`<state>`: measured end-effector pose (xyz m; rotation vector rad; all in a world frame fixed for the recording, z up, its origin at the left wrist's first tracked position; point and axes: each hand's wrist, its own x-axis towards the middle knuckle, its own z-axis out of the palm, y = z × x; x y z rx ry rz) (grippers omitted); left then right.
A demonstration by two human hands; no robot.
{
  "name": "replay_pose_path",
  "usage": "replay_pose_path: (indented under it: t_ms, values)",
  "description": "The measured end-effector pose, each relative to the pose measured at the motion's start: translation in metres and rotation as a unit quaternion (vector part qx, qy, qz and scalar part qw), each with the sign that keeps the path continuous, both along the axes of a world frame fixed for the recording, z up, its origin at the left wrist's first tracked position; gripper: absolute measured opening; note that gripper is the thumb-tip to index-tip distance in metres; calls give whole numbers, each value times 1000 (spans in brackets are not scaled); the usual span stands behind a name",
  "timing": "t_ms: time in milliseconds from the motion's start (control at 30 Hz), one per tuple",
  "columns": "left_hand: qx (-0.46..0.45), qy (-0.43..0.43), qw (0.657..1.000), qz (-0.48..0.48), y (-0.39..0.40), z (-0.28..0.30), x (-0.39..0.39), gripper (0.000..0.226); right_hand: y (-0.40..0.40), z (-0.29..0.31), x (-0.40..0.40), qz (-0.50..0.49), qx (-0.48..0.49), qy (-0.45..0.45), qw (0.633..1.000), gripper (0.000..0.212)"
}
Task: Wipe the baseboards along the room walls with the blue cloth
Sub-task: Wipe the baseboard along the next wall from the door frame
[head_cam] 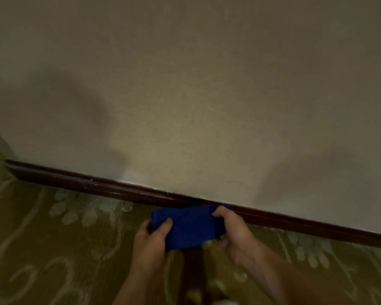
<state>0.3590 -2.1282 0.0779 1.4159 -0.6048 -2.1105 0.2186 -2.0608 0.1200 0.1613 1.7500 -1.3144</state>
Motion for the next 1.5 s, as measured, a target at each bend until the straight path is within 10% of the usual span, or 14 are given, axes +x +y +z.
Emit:
replay_pose_path:
  t_ms: [467, 900, 1300, 1500]
  values:
    - [-20, -29, 989, 146, -34, -53, 63, 60, -40, -108, 57, 40, -42, -118, 991, 58]
    - [-184, -214, 952, 117, -87, -61, -28, 23, -59, -106, 30, -60, -110, -180, 976, 28]
    - [-131, -258, 940, 181, -125, -71, 8, 44, -80, -97, 60, -16, -123, -240, 963, 31]
    - [-164, -240, 951, 106, -68, -65, -45, 17, -37, -99, 11, -108, -105, -153, 977, 17]
